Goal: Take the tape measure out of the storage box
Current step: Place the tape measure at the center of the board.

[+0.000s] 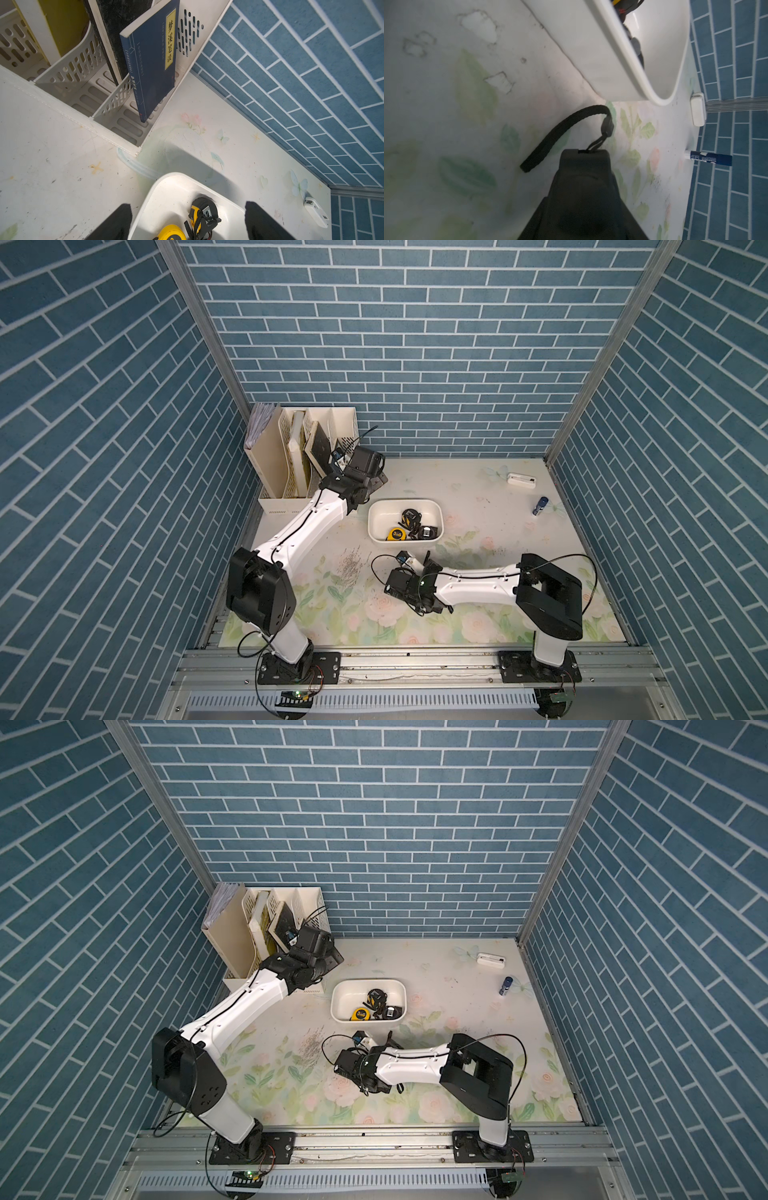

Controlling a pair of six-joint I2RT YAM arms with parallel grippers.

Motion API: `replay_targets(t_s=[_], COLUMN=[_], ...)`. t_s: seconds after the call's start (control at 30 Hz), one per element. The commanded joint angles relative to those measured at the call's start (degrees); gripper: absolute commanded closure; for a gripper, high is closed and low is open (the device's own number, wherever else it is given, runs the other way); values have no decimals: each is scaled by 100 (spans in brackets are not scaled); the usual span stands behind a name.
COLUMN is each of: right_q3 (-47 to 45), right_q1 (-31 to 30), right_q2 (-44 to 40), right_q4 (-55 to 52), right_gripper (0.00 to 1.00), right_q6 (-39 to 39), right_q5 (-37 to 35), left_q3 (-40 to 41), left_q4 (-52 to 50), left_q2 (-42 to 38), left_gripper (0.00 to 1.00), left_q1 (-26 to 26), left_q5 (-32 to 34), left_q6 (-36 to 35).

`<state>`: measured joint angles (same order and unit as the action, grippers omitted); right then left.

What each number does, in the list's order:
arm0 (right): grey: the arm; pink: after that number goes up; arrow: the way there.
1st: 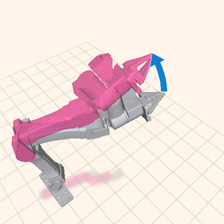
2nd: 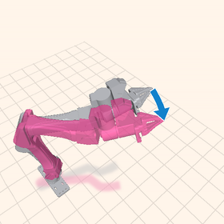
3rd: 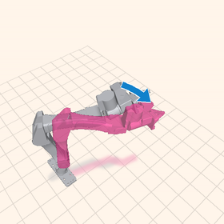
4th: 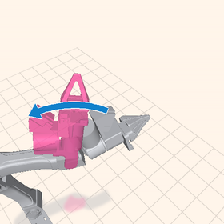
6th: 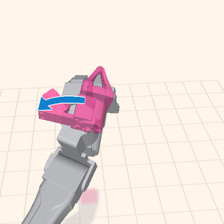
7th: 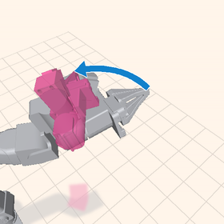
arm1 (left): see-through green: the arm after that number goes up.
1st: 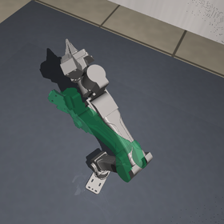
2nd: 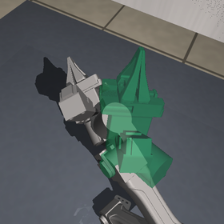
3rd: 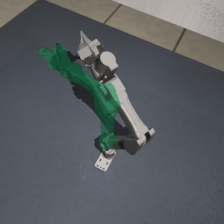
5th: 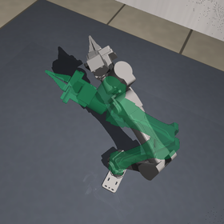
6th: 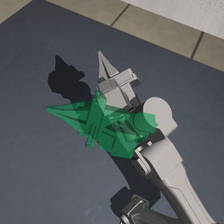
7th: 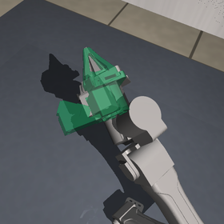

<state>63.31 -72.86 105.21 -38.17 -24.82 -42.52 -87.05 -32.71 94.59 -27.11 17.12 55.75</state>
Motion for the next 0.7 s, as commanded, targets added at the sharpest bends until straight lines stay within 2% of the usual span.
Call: replay_targets(t_s=[0.0,0.27,0.3,0.37,0.6,0.67], right_q3=[225,198,202,191,191,173], right_q1=[-18,61,61,59,60,61], right_q2=[100,228,228,207,189,167], right_q4=[-318,-159,-152,-148,-199,-199], right_gripper=[100,100,96,82,51,39], right_q6=[-190,-120,-120,-119,-76,-67], right_q5=[464,721,731,746,680,685], left_q3=[63,12,6,17,56,56], left_q4=[-37,19,10,-5,-50,-52], left_q2=[-143,-113,-100,-115,-134,-142], left_gripper=[10,10,10,10,10,10], left_q1=[25,26,23,29,35,40], left_q5=[125,37,42,62,105,106], left_q6=[28,28,27,31,13,7])
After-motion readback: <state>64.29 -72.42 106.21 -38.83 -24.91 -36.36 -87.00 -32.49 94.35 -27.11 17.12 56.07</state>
